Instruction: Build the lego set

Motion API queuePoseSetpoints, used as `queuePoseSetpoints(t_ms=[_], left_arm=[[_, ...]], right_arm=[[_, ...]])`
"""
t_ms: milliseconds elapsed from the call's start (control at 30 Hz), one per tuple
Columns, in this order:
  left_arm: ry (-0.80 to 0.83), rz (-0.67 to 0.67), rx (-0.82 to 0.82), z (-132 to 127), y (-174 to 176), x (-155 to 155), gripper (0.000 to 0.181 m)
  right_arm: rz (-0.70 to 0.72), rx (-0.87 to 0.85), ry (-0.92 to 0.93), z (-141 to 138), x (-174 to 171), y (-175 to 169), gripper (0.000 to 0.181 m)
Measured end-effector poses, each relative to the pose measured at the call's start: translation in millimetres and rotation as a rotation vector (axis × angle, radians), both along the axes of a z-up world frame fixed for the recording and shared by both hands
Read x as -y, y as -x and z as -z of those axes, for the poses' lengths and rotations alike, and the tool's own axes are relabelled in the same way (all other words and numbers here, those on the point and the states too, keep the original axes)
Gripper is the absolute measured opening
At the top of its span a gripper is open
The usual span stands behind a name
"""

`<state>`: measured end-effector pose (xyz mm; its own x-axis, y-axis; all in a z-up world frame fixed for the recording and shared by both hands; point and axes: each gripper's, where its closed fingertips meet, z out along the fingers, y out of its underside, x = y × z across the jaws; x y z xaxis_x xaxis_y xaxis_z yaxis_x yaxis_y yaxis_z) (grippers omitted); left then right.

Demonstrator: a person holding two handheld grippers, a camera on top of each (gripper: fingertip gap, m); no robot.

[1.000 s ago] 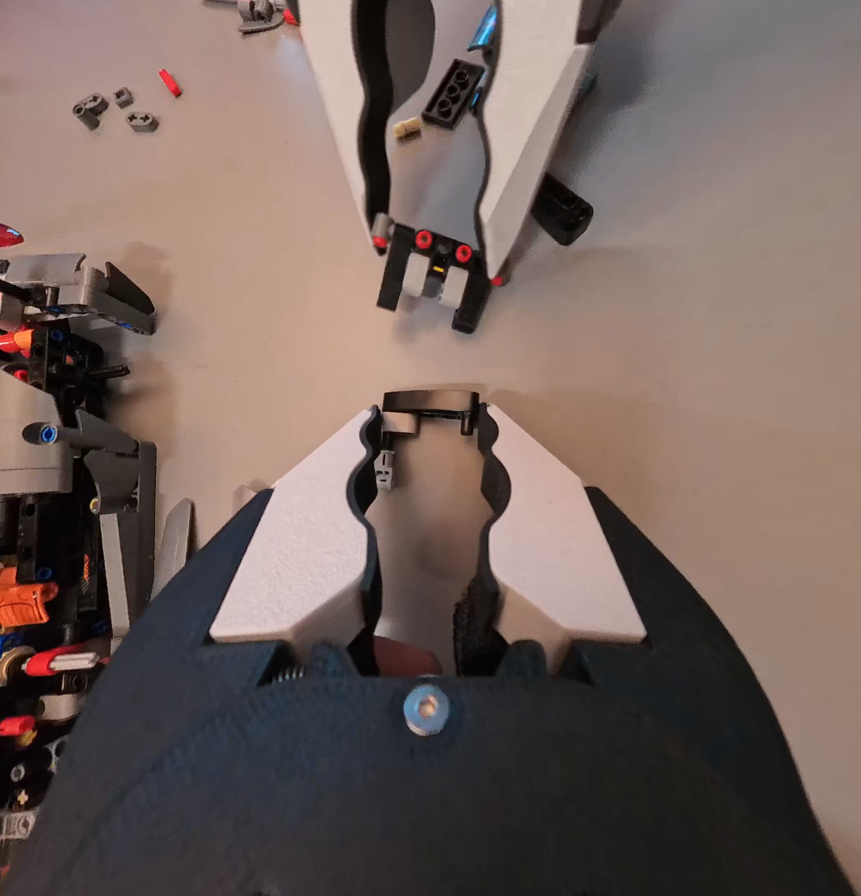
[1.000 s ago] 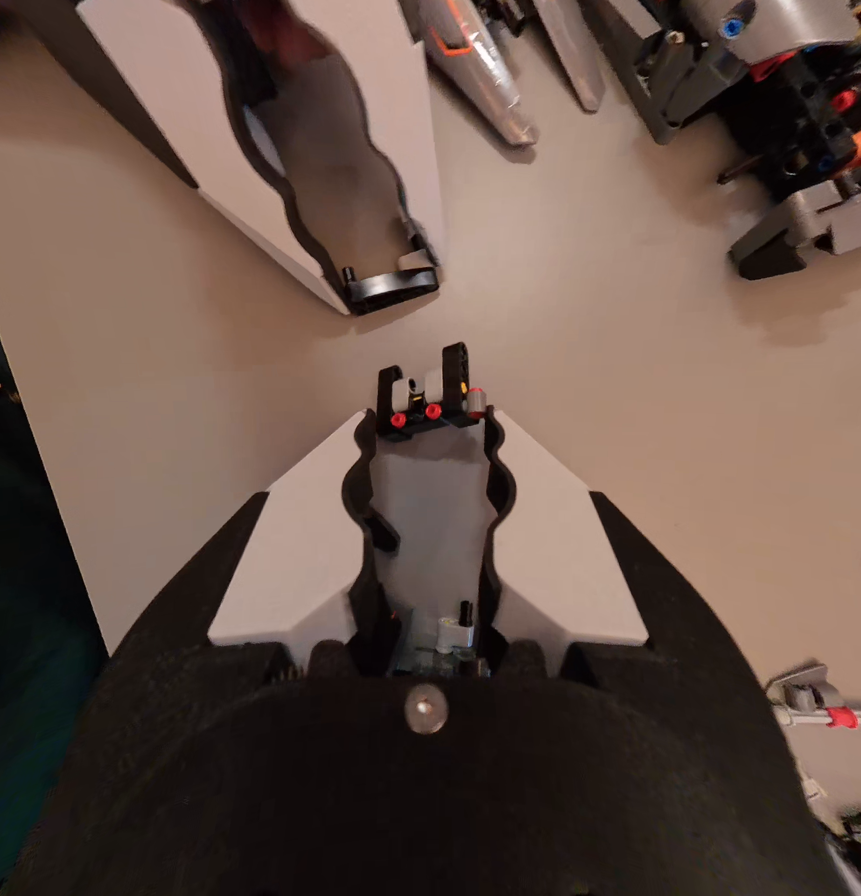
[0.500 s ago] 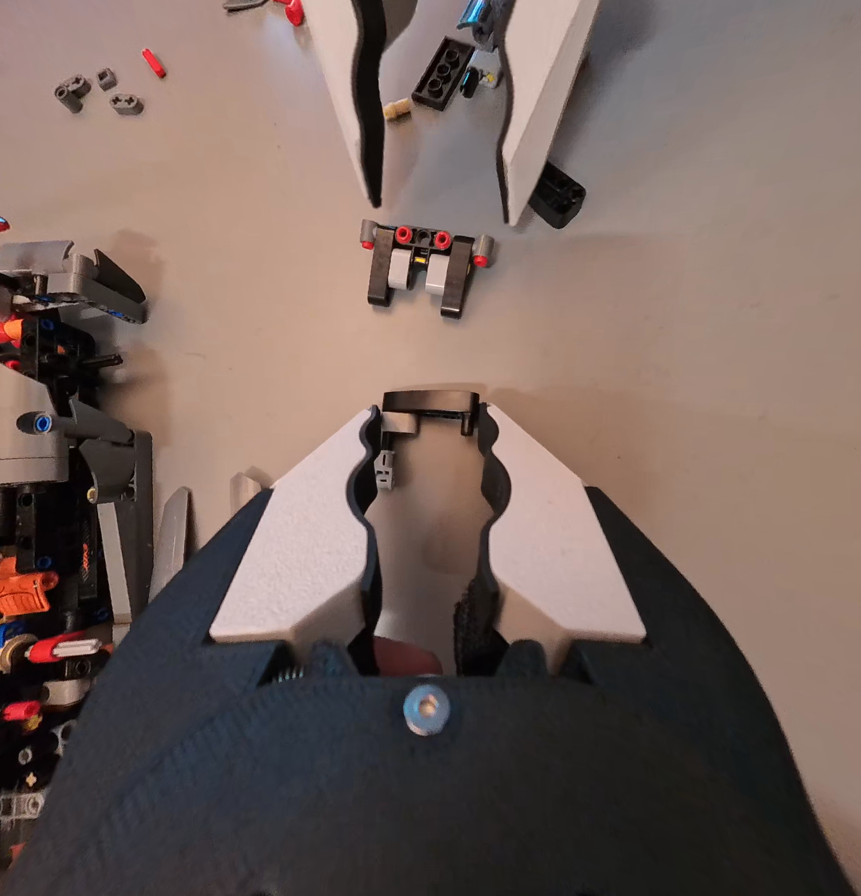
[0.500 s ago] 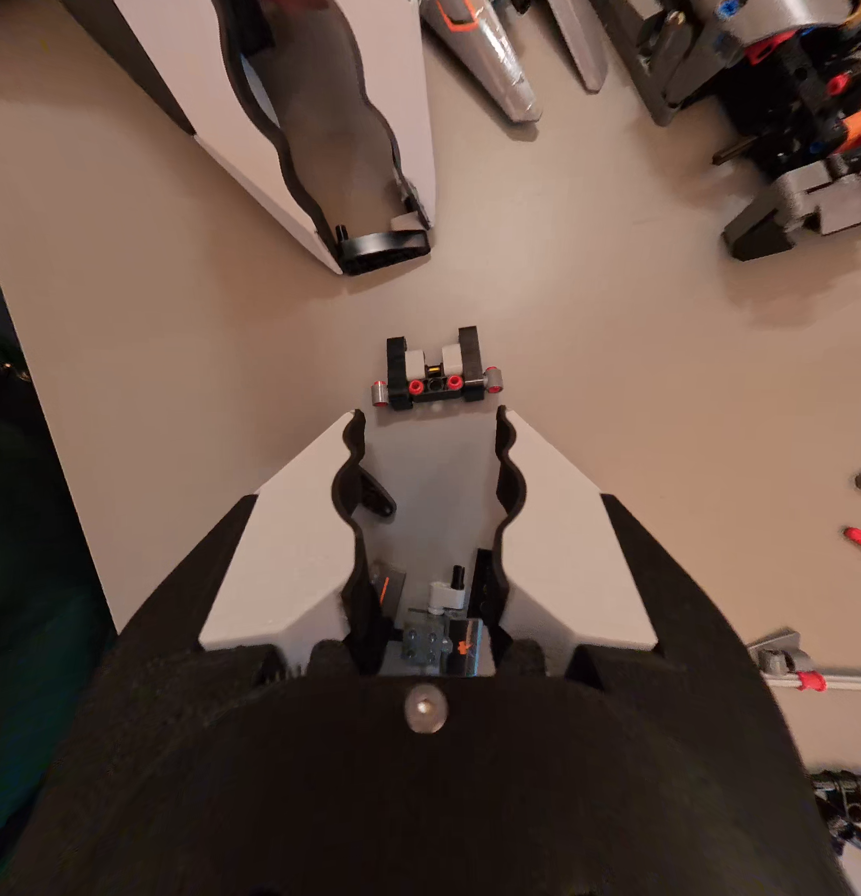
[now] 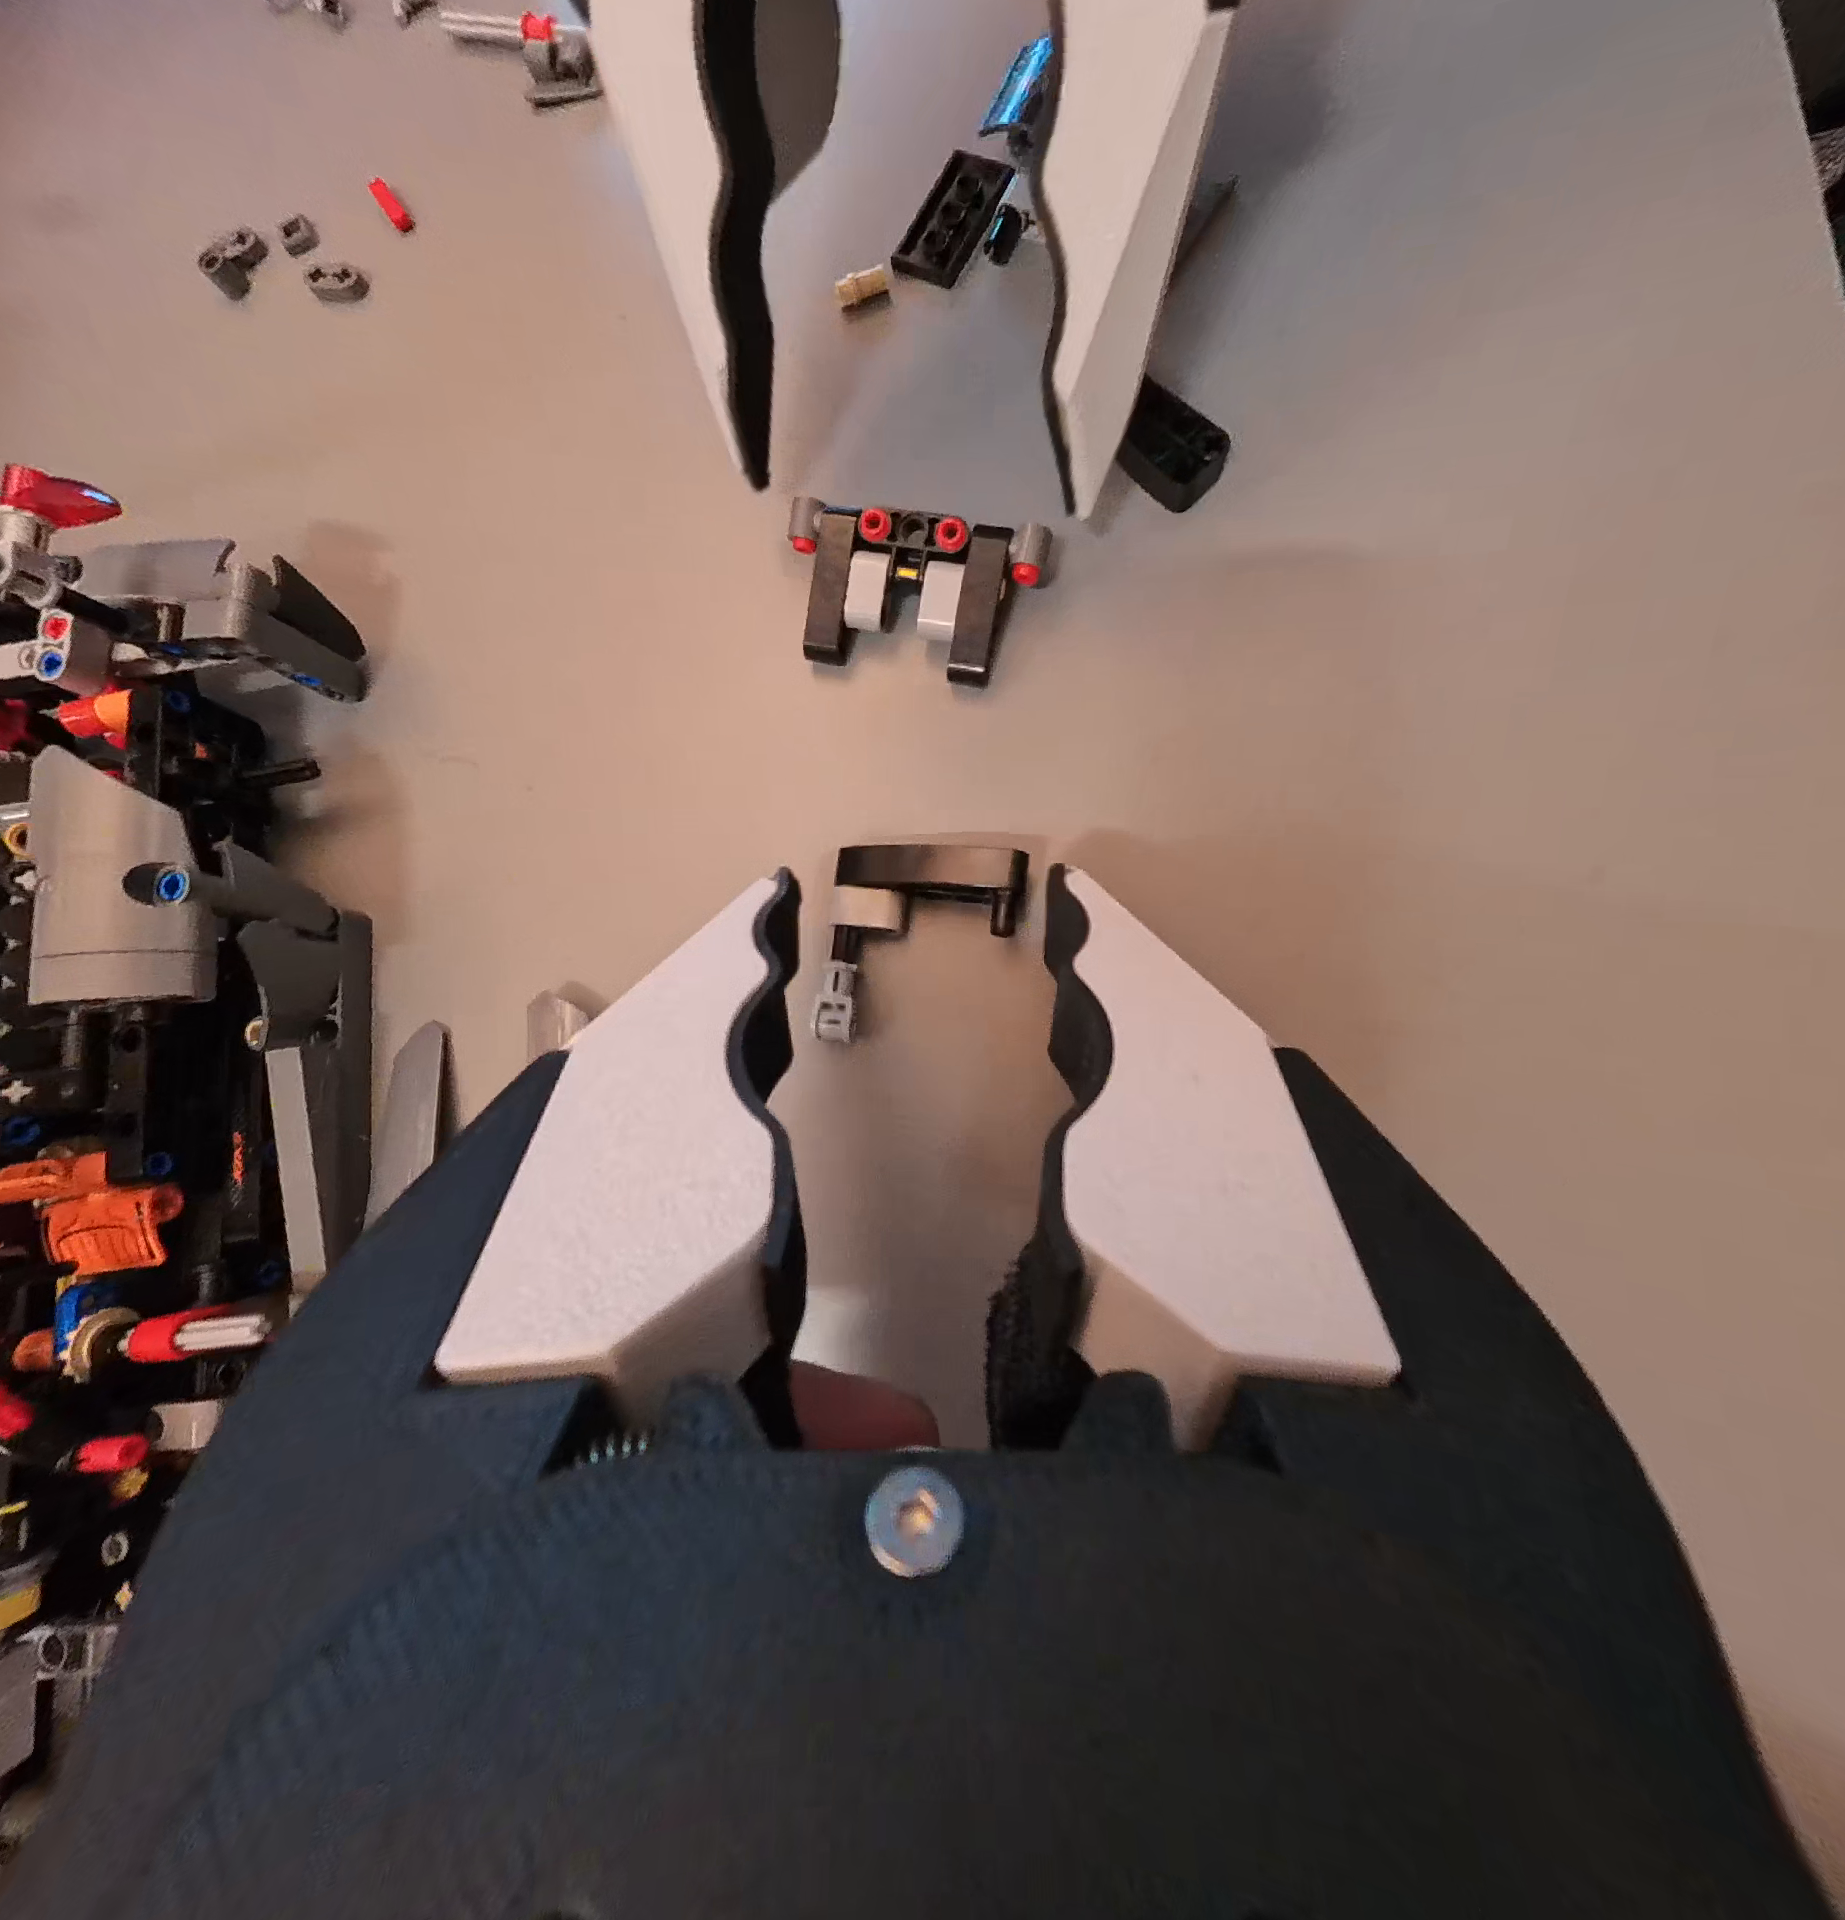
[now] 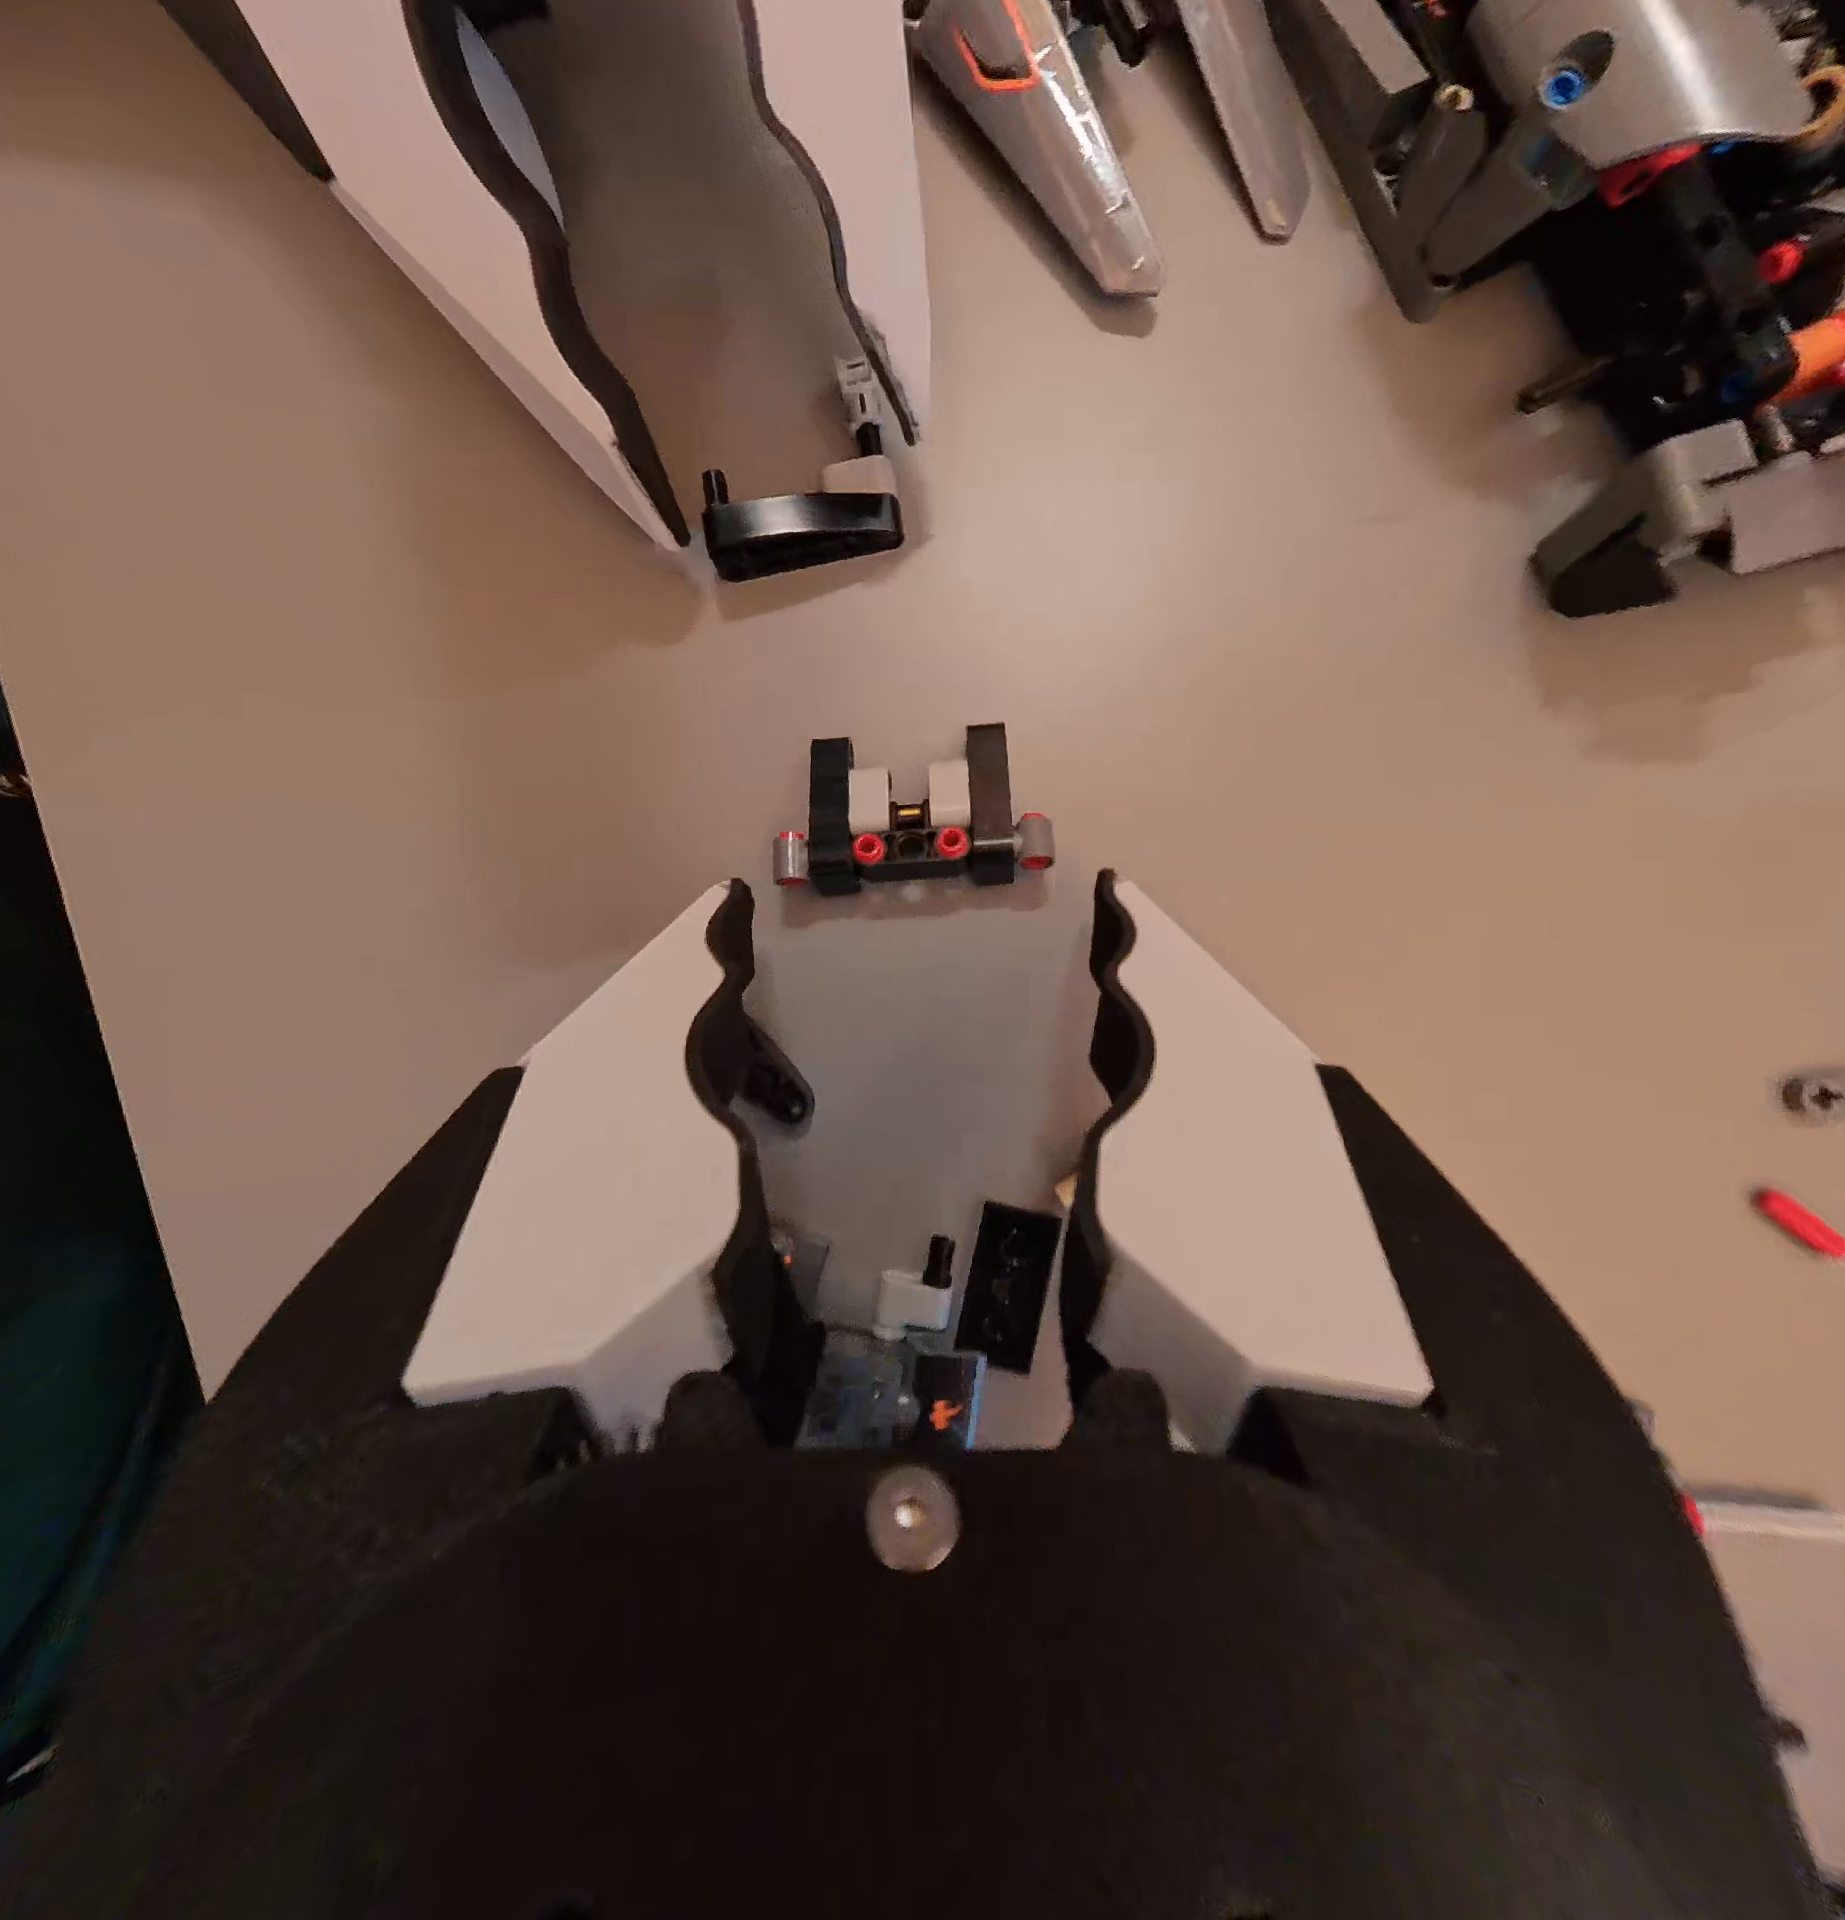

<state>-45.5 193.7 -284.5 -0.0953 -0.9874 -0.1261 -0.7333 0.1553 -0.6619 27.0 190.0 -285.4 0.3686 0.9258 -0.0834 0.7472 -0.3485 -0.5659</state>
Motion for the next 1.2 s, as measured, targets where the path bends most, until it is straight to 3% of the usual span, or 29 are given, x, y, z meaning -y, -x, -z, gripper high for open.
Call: queuePoseSetpoints(t_ms=[300, 533, 967, 1133, 1200], left_arm=[[-0.009, -0.004, -0.041, 7, 5, -2, 0.047], [-0.007, -0.002, -0.032, 6, 5, -2, 0.047], [-0.038, -0.012, -0.035, 3, 7, -5, 0.046], [-0.042, -0.016, -0.038, 4, 8, -6, 0.046], [-0.041, -0.021, -0.033, 3, 8, -7, 0.046]], right_arm=[[-0.085, -0.023, 0.105, 2, 28, 11, 0.053], [-0.074, -0.027, 0.017, -3, 20, 14, 0.062], [-0.099, -0.016, 0.03, 8, 25, 23, 0.015], [-0.077, -0.02, 0.025, 7, 24, 24, 0.017], [-0.047, -0.028, 0.016, 3, 20, 23, 0.028]])
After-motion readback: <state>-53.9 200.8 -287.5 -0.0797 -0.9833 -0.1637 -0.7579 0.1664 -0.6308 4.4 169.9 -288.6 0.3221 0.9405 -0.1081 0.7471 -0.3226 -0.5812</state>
